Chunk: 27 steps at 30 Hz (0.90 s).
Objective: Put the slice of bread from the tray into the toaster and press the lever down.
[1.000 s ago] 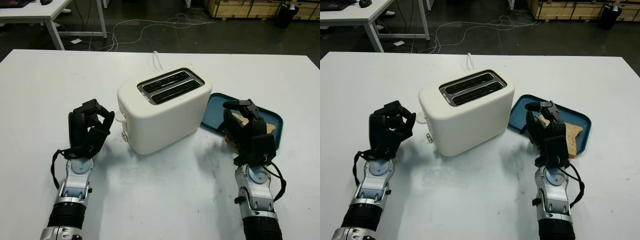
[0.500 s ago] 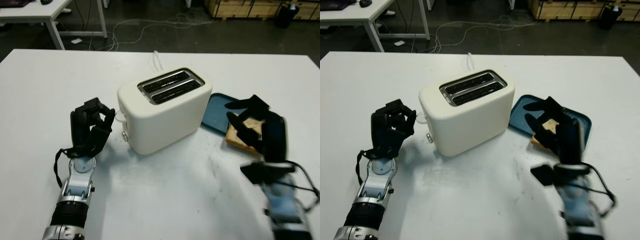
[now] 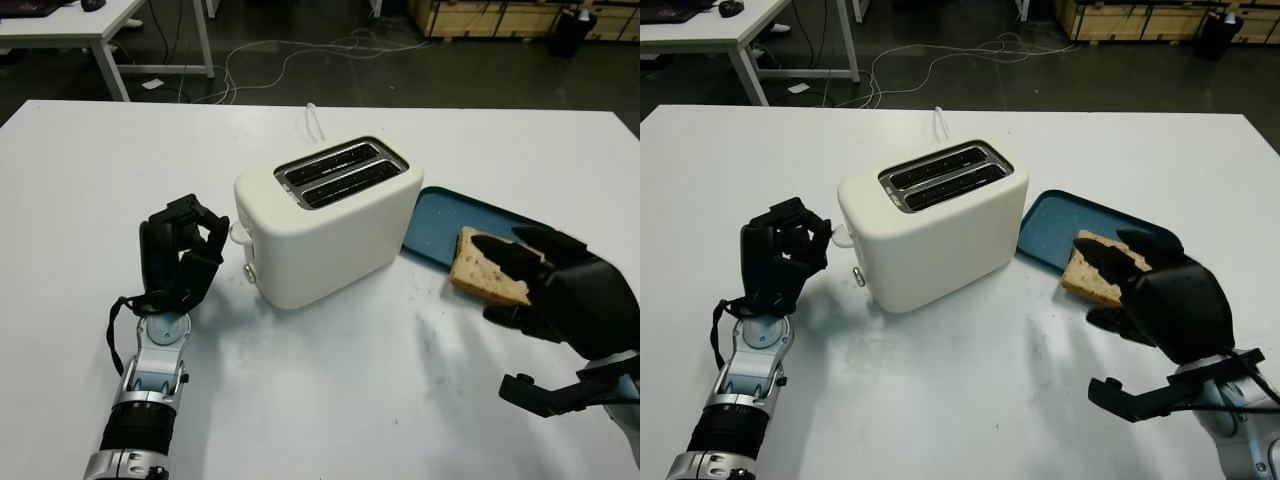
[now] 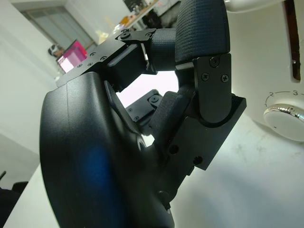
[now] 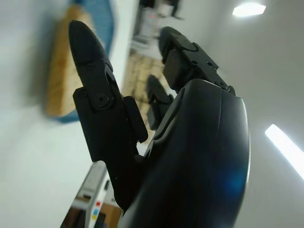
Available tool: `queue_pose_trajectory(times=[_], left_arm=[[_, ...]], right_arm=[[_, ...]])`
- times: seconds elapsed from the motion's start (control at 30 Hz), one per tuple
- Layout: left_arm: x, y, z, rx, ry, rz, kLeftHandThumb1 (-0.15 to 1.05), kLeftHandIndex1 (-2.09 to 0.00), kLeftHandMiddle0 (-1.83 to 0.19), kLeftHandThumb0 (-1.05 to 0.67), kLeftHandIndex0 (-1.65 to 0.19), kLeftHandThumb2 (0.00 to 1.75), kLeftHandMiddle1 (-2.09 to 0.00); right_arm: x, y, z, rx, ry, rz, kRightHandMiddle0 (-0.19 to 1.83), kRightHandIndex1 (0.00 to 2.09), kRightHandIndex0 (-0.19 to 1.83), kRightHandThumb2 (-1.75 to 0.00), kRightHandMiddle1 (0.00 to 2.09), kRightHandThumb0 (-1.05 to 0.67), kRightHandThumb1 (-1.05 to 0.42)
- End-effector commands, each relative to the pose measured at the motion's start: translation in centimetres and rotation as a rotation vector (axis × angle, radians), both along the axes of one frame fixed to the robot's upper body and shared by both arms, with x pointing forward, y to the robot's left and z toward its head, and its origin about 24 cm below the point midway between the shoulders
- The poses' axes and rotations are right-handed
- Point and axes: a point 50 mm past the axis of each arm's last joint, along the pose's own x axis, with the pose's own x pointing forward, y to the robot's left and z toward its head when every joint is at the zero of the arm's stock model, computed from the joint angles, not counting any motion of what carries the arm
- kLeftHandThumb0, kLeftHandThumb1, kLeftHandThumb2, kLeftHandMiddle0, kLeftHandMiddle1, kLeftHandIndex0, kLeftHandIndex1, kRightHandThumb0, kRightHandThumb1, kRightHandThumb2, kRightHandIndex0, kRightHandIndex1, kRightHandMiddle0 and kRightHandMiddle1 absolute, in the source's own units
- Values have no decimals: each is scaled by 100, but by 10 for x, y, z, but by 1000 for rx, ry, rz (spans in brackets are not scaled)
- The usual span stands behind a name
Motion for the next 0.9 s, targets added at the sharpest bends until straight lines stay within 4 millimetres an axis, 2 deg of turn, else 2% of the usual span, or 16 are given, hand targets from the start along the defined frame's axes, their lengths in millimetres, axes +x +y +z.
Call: queue_pose_trajectory(times=[0.0, 0.4, 0.67, 0.87], left_arm=[[1, 2, 4, 10, -10, 6, 70, -144, -132, -97, -109, 67, -147], [1, 2, 5, 19, -14, -4, 70, -142, -132, -97, -108, 67, -147], [2, 1, 8, 30, -19, -9, 70, -142, -132, -95, -108, 66, -148], [3, 0, 9, 32, -28, -13, 71, -141, -133, -96, -109, 64, -148]], right_arm=[[4, -2, -2, -32, 22, -18, 12, 0, 5, 0, 0, -85, -81], [10, -11, -28, -88, 100, -127, 0, 0, 0, -1, 0, -84, -82], [13, -10, -38, -38, -23, -123, 10, 1, 2, -1, 4, -51, -82], [18, -10, -45, -58, -130, -85, 24, 9, 14, -2, 8, -39, -89]])
